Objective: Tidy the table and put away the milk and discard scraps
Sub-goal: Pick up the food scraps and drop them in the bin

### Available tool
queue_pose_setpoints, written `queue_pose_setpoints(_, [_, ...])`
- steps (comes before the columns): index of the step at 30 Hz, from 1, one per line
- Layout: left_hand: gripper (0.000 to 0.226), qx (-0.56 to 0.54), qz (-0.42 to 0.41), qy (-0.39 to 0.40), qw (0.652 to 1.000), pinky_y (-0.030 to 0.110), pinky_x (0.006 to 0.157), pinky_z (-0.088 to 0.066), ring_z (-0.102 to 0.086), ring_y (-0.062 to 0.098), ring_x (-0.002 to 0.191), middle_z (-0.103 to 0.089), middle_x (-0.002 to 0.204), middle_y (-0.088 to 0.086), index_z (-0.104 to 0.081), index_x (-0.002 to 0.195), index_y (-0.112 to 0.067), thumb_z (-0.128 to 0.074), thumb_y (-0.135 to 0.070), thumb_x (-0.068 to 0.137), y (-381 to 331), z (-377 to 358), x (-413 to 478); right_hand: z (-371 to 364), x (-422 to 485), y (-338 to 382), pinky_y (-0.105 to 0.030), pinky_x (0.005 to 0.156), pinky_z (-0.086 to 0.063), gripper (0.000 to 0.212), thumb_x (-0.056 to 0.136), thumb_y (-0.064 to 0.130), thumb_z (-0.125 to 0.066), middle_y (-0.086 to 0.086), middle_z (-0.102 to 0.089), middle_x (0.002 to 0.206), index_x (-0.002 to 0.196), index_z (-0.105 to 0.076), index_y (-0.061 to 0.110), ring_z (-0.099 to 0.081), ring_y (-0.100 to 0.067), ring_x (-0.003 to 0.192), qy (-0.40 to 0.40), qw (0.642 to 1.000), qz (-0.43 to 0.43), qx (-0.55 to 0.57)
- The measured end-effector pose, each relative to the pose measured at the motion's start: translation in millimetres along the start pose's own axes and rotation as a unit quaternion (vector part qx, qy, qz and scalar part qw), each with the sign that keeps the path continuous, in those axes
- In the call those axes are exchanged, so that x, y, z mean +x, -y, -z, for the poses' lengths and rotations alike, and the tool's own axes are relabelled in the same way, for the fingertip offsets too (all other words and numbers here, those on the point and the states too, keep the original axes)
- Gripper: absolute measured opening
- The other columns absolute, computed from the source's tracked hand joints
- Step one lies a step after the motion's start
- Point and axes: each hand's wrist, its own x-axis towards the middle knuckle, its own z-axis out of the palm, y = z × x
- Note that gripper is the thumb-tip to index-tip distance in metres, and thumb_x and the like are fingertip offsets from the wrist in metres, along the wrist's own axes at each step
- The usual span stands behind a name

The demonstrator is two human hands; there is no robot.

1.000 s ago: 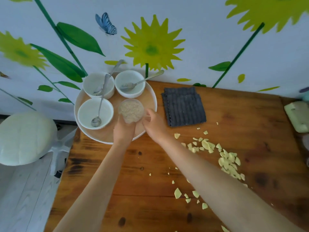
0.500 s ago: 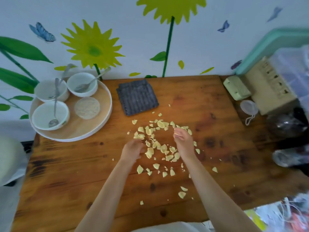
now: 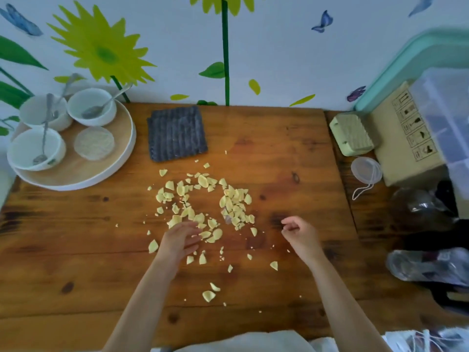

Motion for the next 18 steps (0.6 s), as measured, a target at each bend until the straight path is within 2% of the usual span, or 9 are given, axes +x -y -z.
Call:
queue_pose_setpoints(3, [0.023, -0.021, 0.004, -0.023, 1.000, 0.027, 0.070, -0.051, -0.063, 0.017, 0.082, -0.067, 0.089, 0.007, -0.063, 0.093, -0.009, -0.041, -0.001, 0.094, 12.4, -6.7, -4.0, 12.4, -8.1, -9.8, -0.011, 0.064, -0.041, 0.014, 0.086, 0.016, -0.063, 0.009, -0.059, 0.088, 0.098, -0.061, 0.022, -0.056, -0.006, 0.078, 0.096, 0.988, 0.044, -0.117])
queue_pose_setpoints(6, [0.024, -0.028, 0.021, -0.022, 0.999, 0.027, 0.071, -0.051, -0.062, 0.016, 0.080, -0.066, 0.088, 0.007, -0.062, 0.089, -0.012, -0.040, -0.002, 0.094, 21.8, -13.6, -10.4, 13.6, -16.9, -14.7, -0.013, 0.065, -0.042, 0.014, 0.085, 0.019, -0.066, 0.011, -0.060, 0.088, 0.097, -0.061, 0.024, -0.054, -0.002, 0.076, 0.139, 0.975, 0.047, -0.168])
queue_pose_setpoints(11, [0.026, 0.011, 0.029, -0.006, 0.999, 0.027, 0.073, -0.050, -0.062, 0.015, 0.079, -0.066, 0.084, 0.005, -0.062, 0.083, -0.013, -0.041, -0.002, 0.093, 19.1, -18.1, -7.5, 3.8, -25.7, -10.4, -0.015, 0.062, -0.043, 0.015, 0.083, 0.019, -0.067, 0.014, -0.059, 0.083, 0.090, -0.058, 0.028, -0.054, -0.001, 0.073, 0.148, 0.969, 0.056, -0.192])
queue_pose_setpoints(15, [0.024, 0.040, 0.023, 0.016, 0.999, 0.027, 0.073, -0.049, -0.061, 0.015, 0.077, -0.066, 0.083, 0.004, -0.062, 0.082, -0.014, -0.043, -0.003, 0.093, 15.9, -17.3, -11.9, -7.6, -35.0, -7.6, -0.016, 0.058, -0.041, 0.014, 0.083, 0.027, -0.068, 0.013, -0.058, 0.081, 0.085, -0.054, 0.030, -0.055, -0.004, 0.073, 0.109, 0.959, 0.059, -0.254])
queue_pose_setpoints(18, [0.022, 0.028, 0.026, 0.026, 0.999, 0.027, 0.071, -0.050, -0.062, 0.015, 0.078, -0.066, 0.086, 0.005, -0.061, 0.086, -0.013, -0.043, -0.002, 0.093, 20.0, -8.9, -16.6, -13.8, -40.1, -2.7, -0.021, 0.065, -0.050, 0.011, 0.085, 0.030, -0.065, 0.013, -0.056, 0.080, 0.081, -0.055, 0.030, -0.055, -0.005, 0.075, 0.087, 0.956, 0.052, -0.276])
